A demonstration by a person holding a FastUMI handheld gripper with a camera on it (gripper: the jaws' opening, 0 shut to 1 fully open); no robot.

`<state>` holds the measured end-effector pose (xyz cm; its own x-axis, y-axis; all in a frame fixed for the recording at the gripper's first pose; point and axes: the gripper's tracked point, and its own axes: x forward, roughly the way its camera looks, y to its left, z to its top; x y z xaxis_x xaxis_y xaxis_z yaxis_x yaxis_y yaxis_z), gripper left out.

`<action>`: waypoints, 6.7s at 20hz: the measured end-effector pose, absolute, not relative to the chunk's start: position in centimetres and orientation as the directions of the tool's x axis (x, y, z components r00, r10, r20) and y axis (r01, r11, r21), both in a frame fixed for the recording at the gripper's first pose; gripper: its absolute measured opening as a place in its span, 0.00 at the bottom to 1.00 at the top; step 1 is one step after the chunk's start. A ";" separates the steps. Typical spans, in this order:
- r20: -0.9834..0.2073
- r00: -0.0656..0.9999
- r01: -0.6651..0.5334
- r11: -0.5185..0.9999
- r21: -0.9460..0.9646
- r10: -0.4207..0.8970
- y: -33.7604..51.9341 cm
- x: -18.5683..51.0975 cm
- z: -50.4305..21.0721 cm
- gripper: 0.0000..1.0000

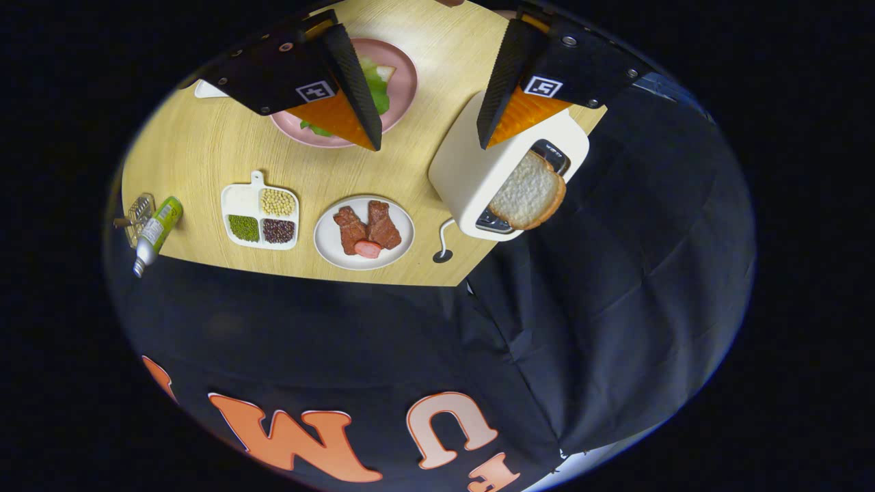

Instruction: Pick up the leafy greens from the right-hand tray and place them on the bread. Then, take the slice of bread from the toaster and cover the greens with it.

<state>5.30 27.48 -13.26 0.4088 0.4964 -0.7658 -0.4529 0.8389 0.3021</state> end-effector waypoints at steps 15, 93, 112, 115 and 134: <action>-0.803 0.311 -0.480 0.814 0.328 0.508 38.9 6.7 -7.9 0.85; -0.680 0.302 0.068 0.697 0.714 0.668 14.7 1.0 -25.5 0.11; -0.709 0.543 -0.064 0.864 0.500 0.450 10.6 3.5 -24.5 0.47; -0.640 0.661 -0.120 0.898 0.423 0.390 9.5 4.8 -21.6 0.60; -0.203 0.974 -0.093 0.994 0.060 0.103 2.7 5.3 -4.9 0.97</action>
